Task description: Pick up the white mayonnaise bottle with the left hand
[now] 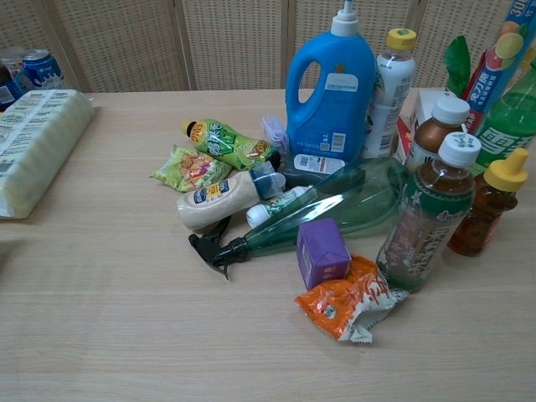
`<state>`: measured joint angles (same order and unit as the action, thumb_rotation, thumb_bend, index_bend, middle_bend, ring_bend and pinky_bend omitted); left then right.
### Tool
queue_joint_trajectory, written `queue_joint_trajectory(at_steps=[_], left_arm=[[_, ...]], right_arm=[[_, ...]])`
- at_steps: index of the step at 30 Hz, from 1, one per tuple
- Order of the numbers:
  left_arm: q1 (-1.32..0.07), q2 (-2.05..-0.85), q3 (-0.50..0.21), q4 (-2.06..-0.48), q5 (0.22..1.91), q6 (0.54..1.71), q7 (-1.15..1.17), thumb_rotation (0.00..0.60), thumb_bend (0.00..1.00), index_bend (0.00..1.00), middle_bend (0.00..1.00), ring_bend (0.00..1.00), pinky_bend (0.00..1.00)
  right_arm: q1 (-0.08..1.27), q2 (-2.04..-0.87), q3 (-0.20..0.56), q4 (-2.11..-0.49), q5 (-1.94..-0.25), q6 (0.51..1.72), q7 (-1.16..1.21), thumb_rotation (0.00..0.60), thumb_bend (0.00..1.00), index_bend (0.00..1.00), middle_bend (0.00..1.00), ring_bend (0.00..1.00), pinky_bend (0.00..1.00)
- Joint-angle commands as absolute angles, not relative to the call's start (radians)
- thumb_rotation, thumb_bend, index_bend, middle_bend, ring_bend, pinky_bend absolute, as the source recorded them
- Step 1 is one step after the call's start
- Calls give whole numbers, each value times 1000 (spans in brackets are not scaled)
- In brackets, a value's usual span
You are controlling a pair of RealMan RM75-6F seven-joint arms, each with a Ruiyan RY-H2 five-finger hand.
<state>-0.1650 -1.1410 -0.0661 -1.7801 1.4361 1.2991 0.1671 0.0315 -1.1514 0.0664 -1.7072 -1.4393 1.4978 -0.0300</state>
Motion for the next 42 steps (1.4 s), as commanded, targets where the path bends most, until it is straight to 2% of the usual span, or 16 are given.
queue_joint_trajectory(at_steps=[1, 12, 15, 25, 31, 34, 37, 40, 42], left_arm=[[-294, -1236, -124, -1758, 1308, 1127, 213, 600, 246, 77, 0, 0, 0], [-545, -1405, -236, -1640, 1030, 807, 190, 600, 246, 71, 28, 52, 0], [-604, -1434, -247, -1608, 972, 748, 191, 600, 247, 71, 32, 54, 0], [-724, -1543, -252, -1484, 848, 642, 140, 600, 245, 62, 43, 70, 0], [-774, -1614, -249, -1403, 825, 616, 105, 600, 247, 91, 78, 121, 0], [-792, -1652, -247, -1356, 814, 609, 88, 600, 247, 127, 109, 181, 0], [-803, -1693, -254, -1314, 811, 605, 56, 600, 267, 200, 191, 295, 0], [-803, -1734, -263, -1275, 830, 624, 23, 600, 324, 290, 283, 448, 0], [-798, -1761, -269, -1251, 851, 650, 0, 600, 381, 375, 375, 559, 39]], right_arm=[[23, -1148, 62, -1708, -1436, 1502, -26, 490, 36, 0, 0, 0, 0], [-6, -1155, 55, -1688, -1402, 1507, -9, 492, 36, 0, 0, 0, 0], [-13, -1154, 56, -1683, -1396, 1511, -2, 490, 36, 0, 0, 0, 0], [-29, -1142, 59, -1674, -1378, 1511, 14, 491, 36, 0, 0, 0, 0], [-32, -1139, 63, -1671, -1369, 1506, 17, 493, 37, 0, 0, 0, 0], [-32, -1141, 64, -1666, -1364, 1498, 20, 492, 36, 0, 0, 0, 0], [-32, -1140, 66, -1664, -1361, 1496, 22, 489, 36, 0, 0, 0, 0], [-35, -1138, 69, -1663, -1358, 1499, 26, 492, 37, 0, 0, 0, 0], [-38, -1137, 70, -1663, -1355, 1499, 26, 493, 36, 0, 0, 0, 0]])
